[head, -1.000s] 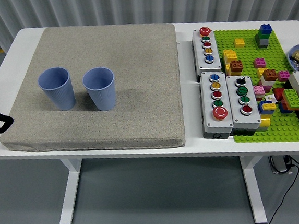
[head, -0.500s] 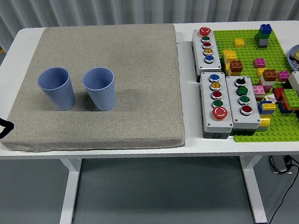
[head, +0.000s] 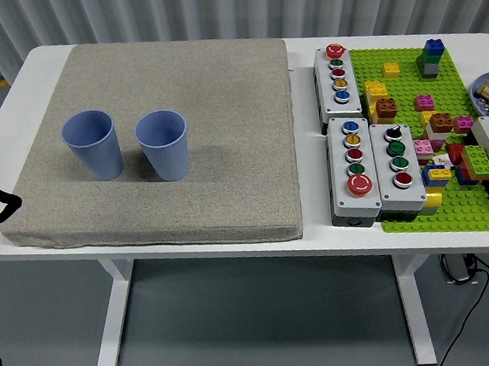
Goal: Pick cup pour cup place
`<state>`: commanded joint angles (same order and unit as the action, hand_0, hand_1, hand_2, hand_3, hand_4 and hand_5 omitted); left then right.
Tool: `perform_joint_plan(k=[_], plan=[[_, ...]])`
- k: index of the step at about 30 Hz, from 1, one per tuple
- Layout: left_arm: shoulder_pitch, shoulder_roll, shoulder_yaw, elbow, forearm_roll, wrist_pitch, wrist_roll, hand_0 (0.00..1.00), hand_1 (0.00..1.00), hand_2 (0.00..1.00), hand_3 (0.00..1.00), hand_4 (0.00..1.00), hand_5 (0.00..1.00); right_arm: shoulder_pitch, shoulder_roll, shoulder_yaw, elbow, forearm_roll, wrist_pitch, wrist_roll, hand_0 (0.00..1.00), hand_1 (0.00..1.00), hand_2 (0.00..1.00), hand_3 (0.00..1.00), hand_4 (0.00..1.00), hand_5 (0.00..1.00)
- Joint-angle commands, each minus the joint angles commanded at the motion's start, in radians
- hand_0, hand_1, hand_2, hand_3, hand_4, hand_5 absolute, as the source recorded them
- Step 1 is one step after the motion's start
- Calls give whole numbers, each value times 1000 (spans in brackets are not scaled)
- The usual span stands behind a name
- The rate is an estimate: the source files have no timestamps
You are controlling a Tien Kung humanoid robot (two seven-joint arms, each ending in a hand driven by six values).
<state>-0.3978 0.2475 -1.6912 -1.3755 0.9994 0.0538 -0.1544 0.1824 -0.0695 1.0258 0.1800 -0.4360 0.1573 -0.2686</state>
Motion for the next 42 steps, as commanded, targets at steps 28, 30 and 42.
perform_joint_plan(k=[28,30,42], plan=[[-7,-19,-5,-16,8,1,3,844,841,986,978,901,998,7,6,22,0,36,9,-21,752,736,806,641,157,194],[-7,-21,-4,-16,10,1,4,844,841,986,978,901,998,7,6,22,0,36,9,-21,752,736,806,641,157,194],[-7,-20,-12,-22,17,1,5,842,837,982,976,897,998,6,6,36,0,20,10,-21,749,733,805,637,167,214]])
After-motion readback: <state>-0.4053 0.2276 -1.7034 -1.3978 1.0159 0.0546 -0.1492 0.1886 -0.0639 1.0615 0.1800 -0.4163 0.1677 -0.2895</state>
